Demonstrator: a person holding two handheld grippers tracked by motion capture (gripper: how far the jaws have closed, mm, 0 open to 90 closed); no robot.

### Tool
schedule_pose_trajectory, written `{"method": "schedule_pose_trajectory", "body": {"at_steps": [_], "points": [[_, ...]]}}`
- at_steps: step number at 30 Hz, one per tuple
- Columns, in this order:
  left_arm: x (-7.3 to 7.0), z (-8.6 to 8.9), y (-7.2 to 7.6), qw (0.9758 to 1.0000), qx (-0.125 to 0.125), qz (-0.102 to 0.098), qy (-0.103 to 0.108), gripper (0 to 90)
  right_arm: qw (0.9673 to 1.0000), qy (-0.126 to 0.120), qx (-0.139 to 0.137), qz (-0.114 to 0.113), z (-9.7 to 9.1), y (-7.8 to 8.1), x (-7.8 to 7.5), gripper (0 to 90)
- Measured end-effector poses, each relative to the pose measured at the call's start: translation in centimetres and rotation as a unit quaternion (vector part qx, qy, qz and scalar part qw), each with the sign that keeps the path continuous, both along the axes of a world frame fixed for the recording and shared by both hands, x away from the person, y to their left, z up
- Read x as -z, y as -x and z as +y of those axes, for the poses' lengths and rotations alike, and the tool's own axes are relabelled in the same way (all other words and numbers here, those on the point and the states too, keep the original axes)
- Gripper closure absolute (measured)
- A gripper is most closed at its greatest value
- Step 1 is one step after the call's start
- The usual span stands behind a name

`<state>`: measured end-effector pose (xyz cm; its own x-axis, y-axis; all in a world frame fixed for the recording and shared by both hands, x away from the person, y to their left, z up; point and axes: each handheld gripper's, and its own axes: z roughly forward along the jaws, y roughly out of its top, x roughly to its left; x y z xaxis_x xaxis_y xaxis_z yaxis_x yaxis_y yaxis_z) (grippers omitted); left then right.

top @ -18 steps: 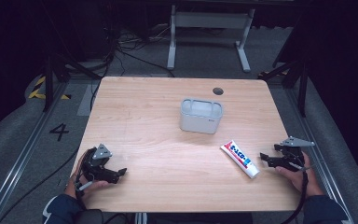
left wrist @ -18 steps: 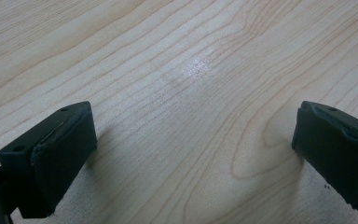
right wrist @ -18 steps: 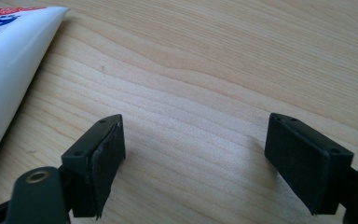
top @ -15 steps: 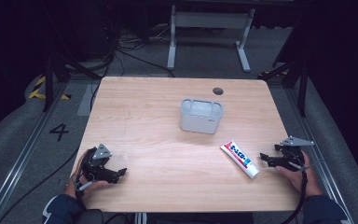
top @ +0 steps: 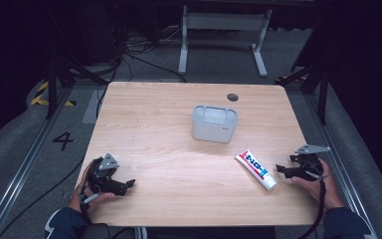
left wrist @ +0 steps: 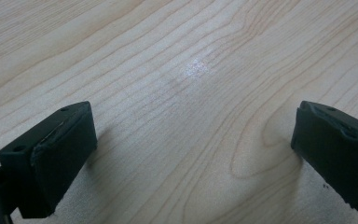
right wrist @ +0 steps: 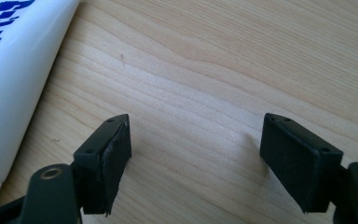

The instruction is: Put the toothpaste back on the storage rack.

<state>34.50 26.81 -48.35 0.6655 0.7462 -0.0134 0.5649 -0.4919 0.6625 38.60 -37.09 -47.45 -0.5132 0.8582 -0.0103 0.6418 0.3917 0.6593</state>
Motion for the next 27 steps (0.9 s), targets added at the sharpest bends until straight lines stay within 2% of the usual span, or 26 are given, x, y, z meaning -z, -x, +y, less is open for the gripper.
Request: {"method": "schedule_pose_trajectory", "body": {"at_steps": [3, 7, 19, 27], "points": [[0.0, 0.0, 0.0, 1.0, 0.0, 0.0, 0.0, 0.5, 1.0, 0.008, -0.002, 0.003, 0.4, -0.1, -0.2, 27.4], [0.0, 0.0, 0.0, 1.0, 0.0, 0.0, 0.0, 0.5, 1.0, 0.003, -0.007, -0.003, 0.6, 0.2, -0.8, 29.3], [0.0, 0.0, 0.1, 1.0, 0.001, 0.002, -0.001, 0.5, 0.9984, -0.026, -0.044, -0.026, 2.1, 1.0, -3.4, 30.9], [0.0, 0.0, 0.1, 1.0, 0.001, 0.002, -0.001, 0.5, 0.9977, -0.018, -0.062, -0.017, 3.2, 1.1, -4.1, 31.3]]}}
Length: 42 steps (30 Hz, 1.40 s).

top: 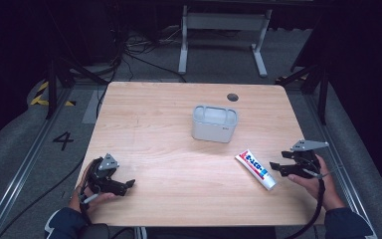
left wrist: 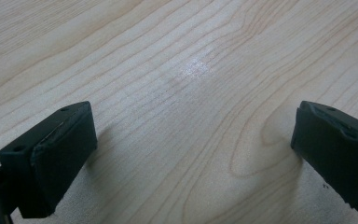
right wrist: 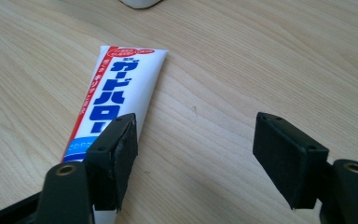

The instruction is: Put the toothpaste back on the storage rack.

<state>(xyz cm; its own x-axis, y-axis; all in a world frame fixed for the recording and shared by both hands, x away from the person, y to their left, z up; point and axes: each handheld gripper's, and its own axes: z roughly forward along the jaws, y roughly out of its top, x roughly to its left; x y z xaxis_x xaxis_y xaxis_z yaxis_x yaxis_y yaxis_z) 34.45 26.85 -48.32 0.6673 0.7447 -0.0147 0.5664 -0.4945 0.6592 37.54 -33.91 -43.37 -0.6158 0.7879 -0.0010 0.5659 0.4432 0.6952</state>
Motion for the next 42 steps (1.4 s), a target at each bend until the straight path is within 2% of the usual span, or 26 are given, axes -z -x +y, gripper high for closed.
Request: {"method": "schedule_pose_trajectory", "body": {"at_steps": [6, 13, 19, 31, 42], "points": [[0.0, 0.0, 0.0, 1.0, 0.0, 0.0, 0.0, 0.5, 0.9999, -0.003, -0.016, 0.001, 1.4, 0.1, -0.7, 31.3], [0.0, 0.0, 0.0, 1.0, 0.0, 0.0, 0.0, 0.5, 0.9988, 0.009, -0.047, 0.007, 3.3, 0.0, -1.0, 31.3], [0.0, 0.0, 0.0, 1.0, 0.0, 0.0, 0.0, 0.5, 0.9972, 0.025, -0.067, 0.022, 4.5, -0.5, -0.7, 31.8], [0.0, 0.0, 0.0, 1.0, 0.0, 0.0, 0.0, 0.5, 0.9932, 0.056, -0.079, 0.064, 6.4, -1.7, 0.6, 31.8], [0.0, 0.0, 0.0, 1.0, 0.0, 0.001, 0.001, 0.5, 0.9896, 0.078, -0.08, 0.091, 7.9, -2.8, 1.5, 31.7]]}}
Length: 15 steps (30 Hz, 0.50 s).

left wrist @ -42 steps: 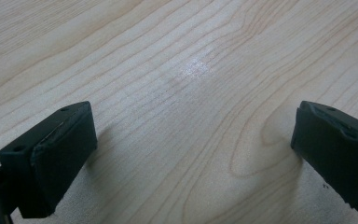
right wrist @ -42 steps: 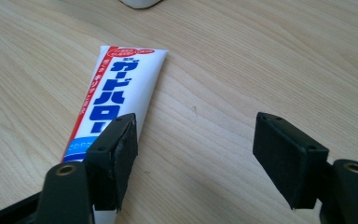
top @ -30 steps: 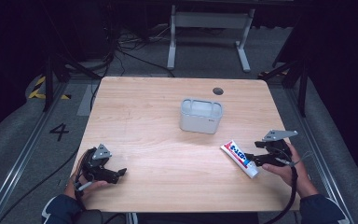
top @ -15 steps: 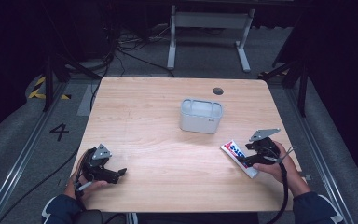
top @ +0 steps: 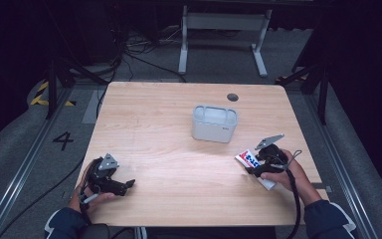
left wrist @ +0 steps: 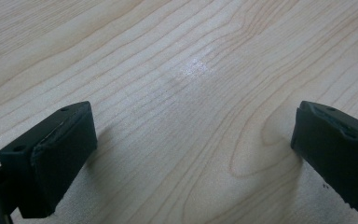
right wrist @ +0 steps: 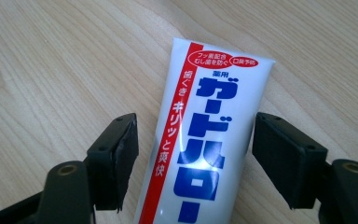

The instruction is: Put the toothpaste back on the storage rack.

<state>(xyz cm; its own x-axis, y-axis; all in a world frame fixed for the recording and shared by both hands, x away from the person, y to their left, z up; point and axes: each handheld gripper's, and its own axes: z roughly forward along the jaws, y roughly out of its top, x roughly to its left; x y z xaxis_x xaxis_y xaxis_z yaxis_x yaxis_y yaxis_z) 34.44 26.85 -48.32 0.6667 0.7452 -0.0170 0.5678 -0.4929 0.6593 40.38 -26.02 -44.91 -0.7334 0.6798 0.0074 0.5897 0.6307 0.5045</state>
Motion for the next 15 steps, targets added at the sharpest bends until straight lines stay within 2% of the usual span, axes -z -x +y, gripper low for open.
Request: {"method": "schedule_pose_trajectory", "body": {"at_steps": [12, 15], "points": [[0.0, 0.0, 0.0, 1.0, 0.0, 0.0, 0.0, 0.5, 0.9994, 0.021, 0.012, 0.025, 0.5, -1.1, 0.7, 33.4], [0.0, 0.0, 0.0, 1.0, 0.0, 0.0, 0.001, 0.6, 0.9993, 0.025, 0.013, 0.024, 0.7, -1.2, 0.7, 33.8]]}}
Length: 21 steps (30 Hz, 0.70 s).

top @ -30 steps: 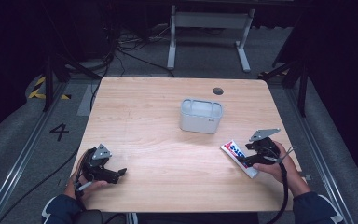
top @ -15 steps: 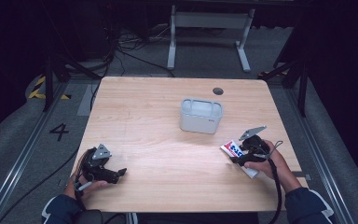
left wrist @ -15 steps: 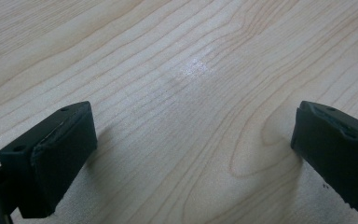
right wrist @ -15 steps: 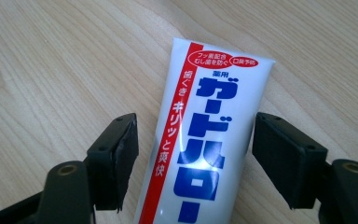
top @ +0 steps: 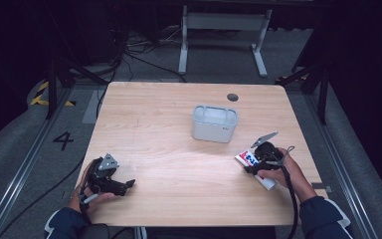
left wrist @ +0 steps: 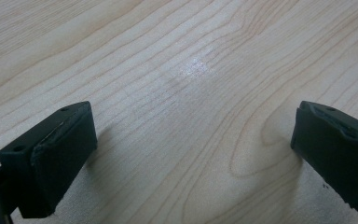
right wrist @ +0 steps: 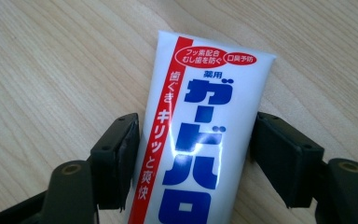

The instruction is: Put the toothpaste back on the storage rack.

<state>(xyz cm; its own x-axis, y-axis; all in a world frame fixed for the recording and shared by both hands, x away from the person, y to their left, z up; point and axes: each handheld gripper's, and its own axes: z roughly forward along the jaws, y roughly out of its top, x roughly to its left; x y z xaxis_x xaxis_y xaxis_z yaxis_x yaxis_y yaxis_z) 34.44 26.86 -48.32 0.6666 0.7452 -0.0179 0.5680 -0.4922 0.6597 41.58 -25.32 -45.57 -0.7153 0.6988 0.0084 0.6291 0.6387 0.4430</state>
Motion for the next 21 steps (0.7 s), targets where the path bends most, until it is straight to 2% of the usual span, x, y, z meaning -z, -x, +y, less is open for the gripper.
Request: {"method": "schedule_pose_trajectory", "body": {"at_steps": [5, 14, 19, 21], "points": [[0.0, 0.0, 0.0, 1.0, 0.0, 0.0, 0.0, 0.6, 1.0, 0.005, 0.002, 0.003, 0.4, -0.2, -0.1, 37.2], [0.0, 0.0, 0.0, 1.0, 0.0, 0.0, 0.0, 0.6, 0.9997, 0.017, -0.015, 0.009, 1.1, -0.4, -0.4, 47.0], [0.0, 0.0, 0.0, 1.0, 0.0, 0.0, 0.0, 0.6, 0.9995, 0.021, -0.022, -0.003, 1.3, 0.0, -0.7, 59.0], [0.0, 0.0, 0.0, 1.0, 0.0, 0.0, 0.0, 0.6, 0.9995, 0.02, -0.022, -0.005, 1.2, 0.0, -0.8, 60.3]]}}
